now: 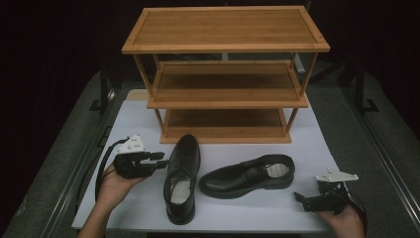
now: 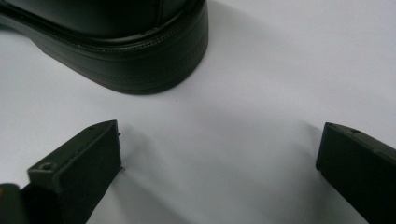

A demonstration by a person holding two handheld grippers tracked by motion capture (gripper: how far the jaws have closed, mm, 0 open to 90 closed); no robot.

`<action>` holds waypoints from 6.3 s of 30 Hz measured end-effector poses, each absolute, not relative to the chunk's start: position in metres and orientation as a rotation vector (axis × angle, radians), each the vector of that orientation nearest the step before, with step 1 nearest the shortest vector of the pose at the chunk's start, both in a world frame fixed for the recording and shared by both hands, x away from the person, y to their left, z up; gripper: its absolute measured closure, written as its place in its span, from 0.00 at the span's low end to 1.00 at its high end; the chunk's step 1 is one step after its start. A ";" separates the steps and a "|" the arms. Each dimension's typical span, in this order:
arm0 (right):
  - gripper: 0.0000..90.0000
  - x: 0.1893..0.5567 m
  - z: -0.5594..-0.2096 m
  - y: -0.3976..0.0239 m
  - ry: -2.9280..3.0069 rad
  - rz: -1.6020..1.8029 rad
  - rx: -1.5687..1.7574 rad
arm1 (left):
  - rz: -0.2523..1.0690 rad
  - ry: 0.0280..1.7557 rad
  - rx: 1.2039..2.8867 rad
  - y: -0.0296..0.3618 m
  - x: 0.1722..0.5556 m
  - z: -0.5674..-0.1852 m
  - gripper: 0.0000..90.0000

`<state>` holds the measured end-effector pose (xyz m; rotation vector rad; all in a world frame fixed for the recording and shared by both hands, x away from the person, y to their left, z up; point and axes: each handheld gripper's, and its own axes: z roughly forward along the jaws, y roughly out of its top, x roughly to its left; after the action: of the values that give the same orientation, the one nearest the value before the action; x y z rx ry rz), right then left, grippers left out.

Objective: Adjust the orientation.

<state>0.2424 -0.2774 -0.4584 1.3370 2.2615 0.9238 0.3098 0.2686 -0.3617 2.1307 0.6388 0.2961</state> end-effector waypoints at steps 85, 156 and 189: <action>1.00 0.309 -0.418 -0.257 2.475 1.270 1.140 | -0.017 0.058 2.414 0.048 0.327 -0.360 1.00; 0.92 0.256 -0.414 -0.211 2.663 1.324 0.842 | 0.059 0.284 2.260 0.109 0.348 -0.340 1.00; 0.97 0.272 -0.432 -0.207 2.621 1.263 0.907 | 0.189 0.763 2.127 0.298 0.309 -0.403 1.00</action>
<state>0.2722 -0.2074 -0.4323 0.9066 2.6215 1.2628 0.3088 0.2982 -0.4028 2.1270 0.7631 0.1892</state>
